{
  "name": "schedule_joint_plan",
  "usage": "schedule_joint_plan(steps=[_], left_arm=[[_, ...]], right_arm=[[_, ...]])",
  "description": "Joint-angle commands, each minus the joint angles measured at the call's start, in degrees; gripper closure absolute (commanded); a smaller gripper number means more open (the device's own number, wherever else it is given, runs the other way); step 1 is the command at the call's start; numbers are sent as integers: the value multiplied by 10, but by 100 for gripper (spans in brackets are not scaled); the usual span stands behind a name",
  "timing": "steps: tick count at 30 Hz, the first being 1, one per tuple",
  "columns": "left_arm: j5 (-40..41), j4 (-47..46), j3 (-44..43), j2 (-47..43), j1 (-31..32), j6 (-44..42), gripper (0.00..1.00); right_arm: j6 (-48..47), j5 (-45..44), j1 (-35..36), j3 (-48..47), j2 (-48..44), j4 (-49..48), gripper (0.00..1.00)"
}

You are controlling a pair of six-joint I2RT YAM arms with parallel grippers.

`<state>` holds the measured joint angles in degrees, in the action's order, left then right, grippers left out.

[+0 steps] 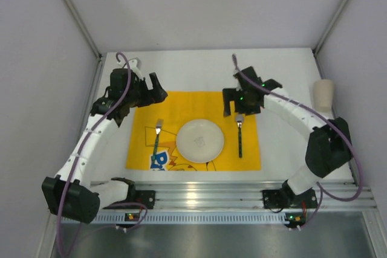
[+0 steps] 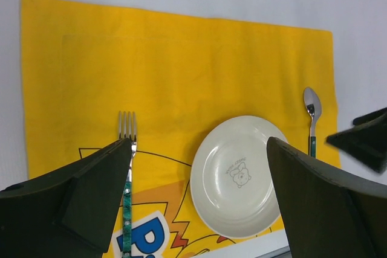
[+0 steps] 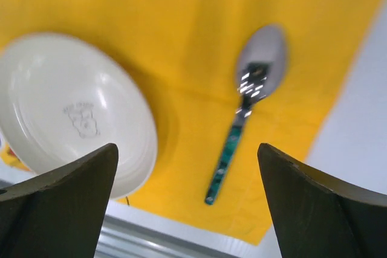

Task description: Set the dinner table for one person

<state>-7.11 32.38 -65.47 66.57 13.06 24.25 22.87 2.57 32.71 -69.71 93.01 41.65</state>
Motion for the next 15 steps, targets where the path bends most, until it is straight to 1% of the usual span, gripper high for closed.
schedule_joint_plan(steps=[1,3,4,5,6,7,8,9,11,12,13,15], left_arm=[[-21,-51,19,13,-2,-7,1],[-30,-64,32,19,-2,-5,1],[-34,-77,35,27,-2,-3,1],[-46,-83,41,31,-2,-1,1],[-50,-88,43,36,-2,1,1],[-57,-100,44,44,-2,4,1],[-68,-105,46,50,-1,5,1],[-75,-115,46,57,-2,7,1],[-85,-127,48,63,-2,9,1],[-88,-135,51,66,-2,10,1],[-91,-141,55,72,-2,14,1],[-104,-169,69,79,-2,22,1]], right_arm=[[-58,-84,-135,-89,-51,41,2],[-56,-133,-185,-138,-28,83,0],[-47,-152,-232,-155,-1,97,0],[-35,-173,-255,-174,14,126,0],[-18,-187,-279,-203,28,135,0],[-13,-191,-321,-215,51,137,0],[-13,-197,-346,-227,63,140,0],[-18,-204,-382,-259,88,142,0],[-20,-203,-417,-299,120,160,0],[-21,-196,-434,-341,136,166,0],[-22,-194,-463,-360,165,172,0],[-30,-183,-484,-400,198,175,0]])
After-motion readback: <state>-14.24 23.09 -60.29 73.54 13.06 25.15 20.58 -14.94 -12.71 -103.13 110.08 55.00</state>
